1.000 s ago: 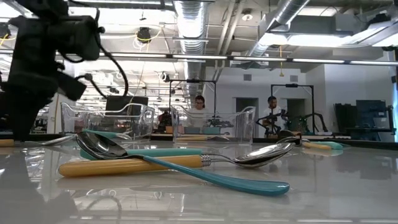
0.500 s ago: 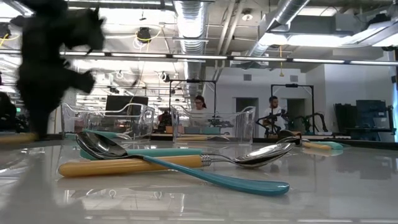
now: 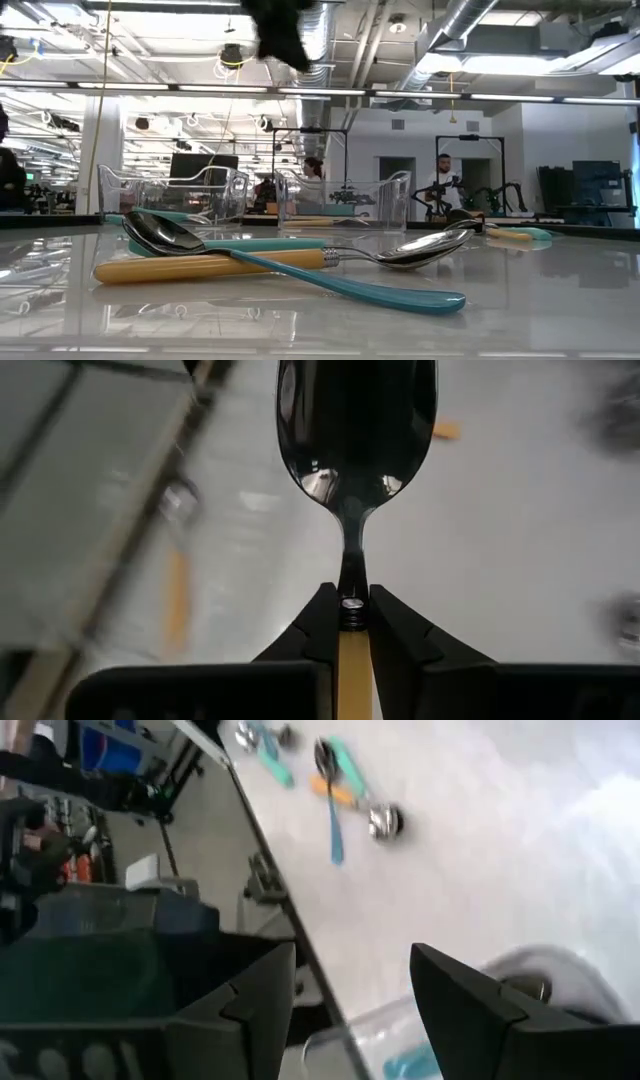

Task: Sort silverware by color (type)
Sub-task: Put the yellow spoon into the top right transparent bin

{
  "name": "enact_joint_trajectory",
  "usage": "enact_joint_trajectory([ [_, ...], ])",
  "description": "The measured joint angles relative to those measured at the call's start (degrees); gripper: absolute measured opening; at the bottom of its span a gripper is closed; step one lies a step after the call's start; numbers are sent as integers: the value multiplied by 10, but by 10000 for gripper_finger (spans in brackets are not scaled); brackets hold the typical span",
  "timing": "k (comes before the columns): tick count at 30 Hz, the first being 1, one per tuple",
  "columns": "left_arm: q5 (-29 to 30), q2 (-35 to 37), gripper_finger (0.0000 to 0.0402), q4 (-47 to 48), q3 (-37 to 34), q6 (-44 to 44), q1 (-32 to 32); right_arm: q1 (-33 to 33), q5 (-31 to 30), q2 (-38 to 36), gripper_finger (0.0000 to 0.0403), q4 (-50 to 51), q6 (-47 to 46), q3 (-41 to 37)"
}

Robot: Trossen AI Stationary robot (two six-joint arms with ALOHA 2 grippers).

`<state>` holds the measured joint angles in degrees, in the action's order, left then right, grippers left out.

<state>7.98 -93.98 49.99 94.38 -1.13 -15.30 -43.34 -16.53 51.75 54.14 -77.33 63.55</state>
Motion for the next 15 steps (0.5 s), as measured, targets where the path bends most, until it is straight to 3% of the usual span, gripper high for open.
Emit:
enact_joint_trajectory([
  [5, 3, -197, 14, 59, 223, -130, -73, 24, -86, 13, 221, -17, 84, 0],
  [9, 4, -322, 14, 105, 358, -168, -116, 34, -161, 37, 221, -30, 122, 0],
  [11, 6, -371, 14, 128, 404, -180, -131, 41, -182, 50, 221, -30, 124, 0],
  [15, 30, -406, 14, 125, 385, -198, -147, 63, -197, 70, 221, -30, 124, 0],
])
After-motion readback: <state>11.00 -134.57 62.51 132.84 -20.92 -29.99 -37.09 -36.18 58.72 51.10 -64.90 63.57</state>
